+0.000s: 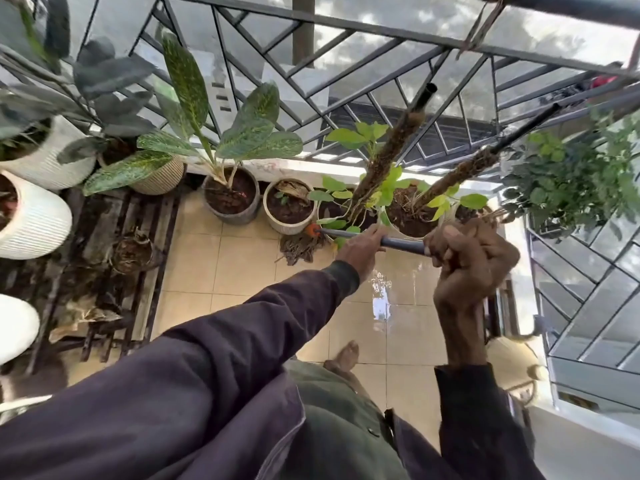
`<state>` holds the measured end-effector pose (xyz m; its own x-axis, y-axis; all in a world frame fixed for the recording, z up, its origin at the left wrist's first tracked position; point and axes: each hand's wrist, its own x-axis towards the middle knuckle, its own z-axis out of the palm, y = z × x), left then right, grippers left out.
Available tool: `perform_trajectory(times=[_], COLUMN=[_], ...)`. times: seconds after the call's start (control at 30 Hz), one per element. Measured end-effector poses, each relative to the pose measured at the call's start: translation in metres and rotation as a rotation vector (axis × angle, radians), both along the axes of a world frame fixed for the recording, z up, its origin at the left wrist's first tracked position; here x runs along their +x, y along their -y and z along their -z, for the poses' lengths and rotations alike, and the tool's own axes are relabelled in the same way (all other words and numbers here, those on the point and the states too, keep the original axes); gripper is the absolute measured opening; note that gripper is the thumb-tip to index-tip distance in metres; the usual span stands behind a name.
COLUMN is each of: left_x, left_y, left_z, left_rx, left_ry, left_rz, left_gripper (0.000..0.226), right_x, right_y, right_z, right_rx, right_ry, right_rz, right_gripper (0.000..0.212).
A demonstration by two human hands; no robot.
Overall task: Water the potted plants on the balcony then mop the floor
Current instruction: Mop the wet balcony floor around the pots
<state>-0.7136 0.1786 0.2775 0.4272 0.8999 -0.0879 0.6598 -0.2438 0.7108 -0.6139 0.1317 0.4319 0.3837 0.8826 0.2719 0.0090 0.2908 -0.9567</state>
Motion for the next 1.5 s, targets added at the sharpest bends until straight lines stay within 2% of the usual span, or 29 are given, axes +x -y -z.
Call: perform_trajectory(times=[0.13, 0.27, 0.33, 0.4, 0.6, 0.97, 1.07, 1.2, 1.43, 1.5], left_x=[-0.012, -0.013, -0.009, -0.006, -0.003, -0.051, -0.059, -0.054, -0.016, -0.004], left_y=[-0.013, -0.013, -0.012, -0.013, 0.006, 0.049, 0.062, 0.066, 0.046, 0.036], left_z=[0.02, 0.019, 0.015, 0.011, 0.012, 0.036, 0.038, 0.027, -0.002, -0.008], left_rx=[-0.173, -0.206, -0.22, -0.216, -0.17, -0.222, -0.216, -0.112, 0.081, 0.118], left_ry=[0.007, 0.058, 0.077, 0.074, -0.045, -0.325, -0.382, -0.297, -0.103, -0.075], left_rz=[0.064, 0.023, -0.036, -0.048, -0.022, 0.069, 0.084, 0.046, 0.043, 0.031], left_gripper=[0.027, 0.017, 0.019, 0.019, 0.025, 0.033, 0.029, 0.027, 0.015, 0.019], right_x=[-0.013, -0.016, -0.015, -0.009, 0.016, -0.002, -0.004, 0.0, 0.015, 0.016], right_y=[0.001, -0.01, -0.018, -0.024, -0.026, 0.011, 0.024, 0.028, 0.02, 0.015], right_z=[0.028, 0.026, 0.022, 0.017, 0.018, 0.052, 0.053, 0.032, -0.022, -0.026], right_rx=[-0.125, -0.126, -0.151, -0.185, -0.225, -0.318, -0.309, -0.216, -0.004, 0.037], right_ry=[0.058, 0.087, 0.086, 0.051, -0.089, -0.34, -0.399, -0.379, -0.204, -0.176], right_rz=[0.049, 0.05, 0.063, 0.061, 0.024, 0.043, 0.032, 0.003, -0.059, -0.066], right_gripper=[0.035, 0.038, 0.046, 0.041, 0.045, 0.039, 0.039, 0.025, 0.028, 0.031])
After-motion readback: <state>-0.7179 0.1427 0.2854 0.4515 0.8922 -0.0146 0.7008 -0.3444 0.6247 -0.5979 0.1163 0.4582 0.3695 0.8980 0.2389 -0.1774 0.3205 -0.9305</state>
